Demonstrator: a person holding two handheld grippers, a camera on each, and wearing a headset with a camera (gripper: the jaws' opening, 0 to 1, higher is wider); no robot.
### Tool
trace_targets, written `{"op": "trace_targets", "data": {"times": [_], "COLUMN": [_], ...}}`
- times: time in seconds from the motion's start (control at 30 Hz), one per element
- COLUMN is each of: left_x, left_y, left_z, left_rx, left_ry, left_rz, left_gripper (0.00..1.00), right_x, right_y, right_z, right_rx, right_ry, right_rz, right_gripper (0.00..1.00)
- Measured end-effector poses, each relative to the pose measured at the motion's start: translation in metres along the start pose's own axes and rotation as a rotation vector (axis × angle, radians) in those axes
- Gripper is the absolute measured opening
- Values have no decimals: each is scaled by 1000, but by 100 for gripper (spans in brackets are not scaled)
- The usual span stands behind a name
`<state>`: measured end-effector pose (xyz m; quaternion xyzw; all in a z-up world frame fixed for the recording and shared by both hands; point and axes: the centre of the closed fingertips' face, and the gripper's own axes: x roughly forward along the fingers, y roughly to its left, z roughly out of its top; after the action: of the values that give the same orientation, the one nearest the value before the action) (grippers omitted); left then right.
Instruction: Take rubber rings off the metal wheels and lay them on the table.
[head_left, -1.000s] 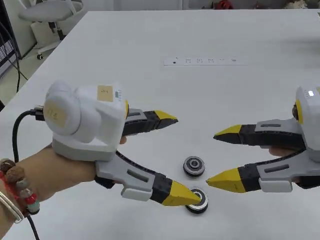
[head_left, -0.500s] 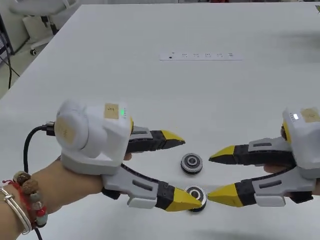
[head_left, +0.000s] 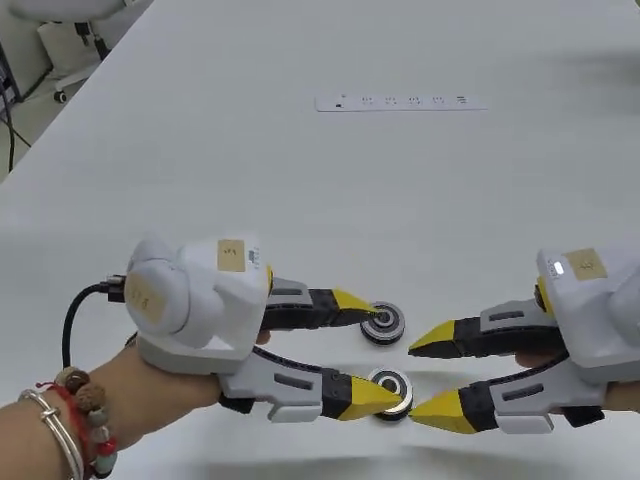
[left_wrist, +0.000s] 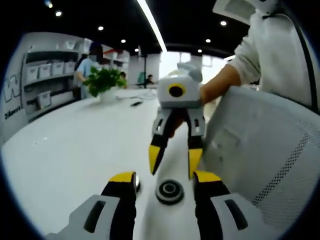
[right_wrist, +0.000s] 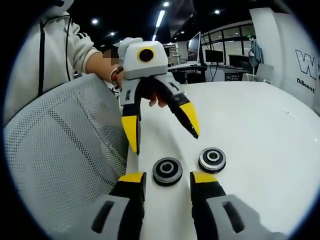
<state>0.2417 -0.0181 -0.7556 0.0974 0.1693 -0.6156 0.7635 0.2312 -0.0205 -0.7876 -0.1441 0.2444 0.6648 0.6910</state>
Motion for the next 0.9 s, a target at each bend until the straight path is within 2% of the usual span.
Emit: {"op": "trace_targets", "data": {"times": [0.1, 0.23, 0.43, 0.57, 0.9], "left_x": [4, 8, 14, 13, 18], "left_y": [-3, -6, -6, -1, -4], "left_z": [-4, -11, -19, -21, -28], "left_rx": [1, 21, 23, 12, 35], "left_ry": [7, 29, 57, 51, 87], "left_rz": [-9, -26, -16, 4, 1], "left_gripper": [43, 33, 31, 27, 21], "right_x": [3, 6, 8, 9, 11], "right_y": [1, 1, -1, -4, -3], "right_z": [-3, -8, -11, -12, -14], "right_rx": [-3, -9, -9, 1, 0], "right_ry": [9, 19, 27, 23, 27], "right_rz": [7, 2, -8, -23, -24], "right_gripper": [31, 29, 27, 25, 22]}}
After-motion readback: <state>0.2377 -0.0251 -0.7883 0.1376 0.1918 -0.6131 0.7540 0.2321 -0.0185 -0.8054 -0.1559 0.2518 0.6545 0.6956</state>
